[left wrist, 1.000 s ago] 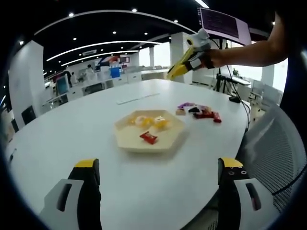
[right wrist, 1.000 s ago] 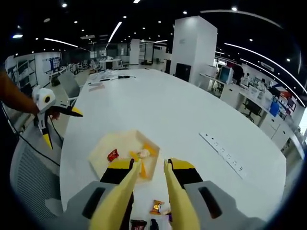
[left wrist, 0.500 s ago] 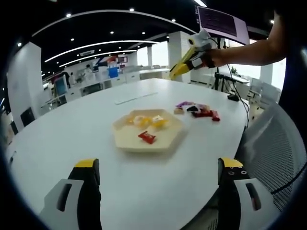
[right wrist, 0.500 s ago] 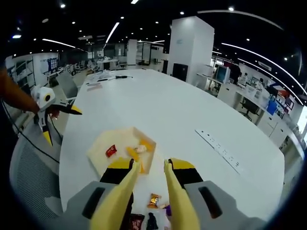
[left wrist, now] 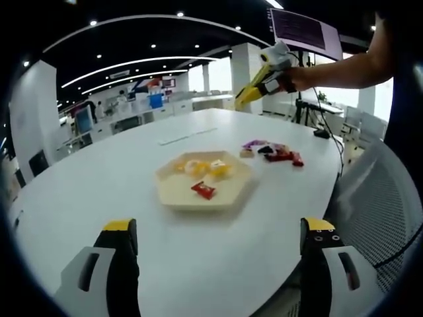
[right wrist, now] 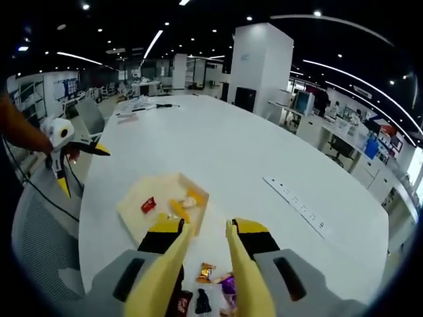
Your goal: Place the target food into the container with the food tongs after gripping and lifting it, then release it inside without dropping or visibly crushing the food.
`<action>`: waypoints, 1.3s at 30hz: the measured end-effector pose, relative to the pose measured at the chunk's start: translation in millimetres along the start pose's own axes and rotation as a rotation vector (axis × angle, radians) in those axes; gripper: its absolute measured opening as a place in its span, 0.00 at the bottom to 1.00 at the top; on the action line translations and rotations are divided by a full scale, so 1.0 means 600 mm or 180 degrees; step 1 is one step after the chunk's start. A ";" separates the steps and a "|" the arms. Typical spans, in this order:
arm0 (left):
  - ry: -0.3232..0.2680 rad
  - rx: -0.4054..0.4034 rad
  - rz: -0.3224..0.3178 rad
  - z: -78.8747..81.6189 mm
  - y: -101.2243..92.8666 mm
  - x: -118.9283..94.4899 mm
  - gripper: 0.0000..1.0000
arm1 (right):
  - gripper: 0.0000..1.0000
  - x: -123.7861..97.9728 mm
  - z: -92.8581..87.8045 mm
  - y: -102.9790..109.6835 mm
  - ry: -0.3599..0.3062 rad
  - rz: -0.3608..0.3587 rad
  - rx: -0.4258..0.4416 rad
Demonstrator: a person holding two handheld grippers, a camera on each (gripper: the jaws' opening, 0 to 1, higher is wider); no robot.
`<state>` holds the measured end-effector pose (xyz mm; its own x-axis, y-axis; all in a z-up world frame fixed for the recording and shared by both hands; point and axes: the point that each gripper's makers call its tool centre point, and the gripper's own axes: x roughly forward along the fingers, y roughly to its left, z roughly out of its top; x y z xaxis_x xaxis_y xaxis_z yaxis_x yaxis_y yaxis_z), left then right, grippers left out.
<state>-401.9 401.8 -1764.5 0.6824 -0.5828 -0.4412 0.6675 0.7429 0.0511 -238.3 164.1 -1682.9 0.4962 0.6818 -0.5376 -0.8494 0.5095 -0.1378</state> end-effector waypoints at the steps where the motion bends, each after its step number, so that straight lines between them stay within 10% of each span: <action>1: 0.0001 -0.0002 0.0002 0.000 0.000 0.000 0.99 | 0.28 0.000 -0.001 -0.001 0.0000 -0.0002 -0.0004; 39: 0.0126 0.0006 -0.0014 -0.014 -0.001 0.003 0.98 | 0.27 0.046 -0.140 0.011 0.0135 0.0049 0.0208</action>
<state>-403.6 403.1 -1773.0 0.6672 -0.5726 -0.4764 0.6711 0.7397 0.0508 -245.0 142.1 -1768.6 0.4739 0.6678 -0.5740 -0.8426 0.5332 -0.0753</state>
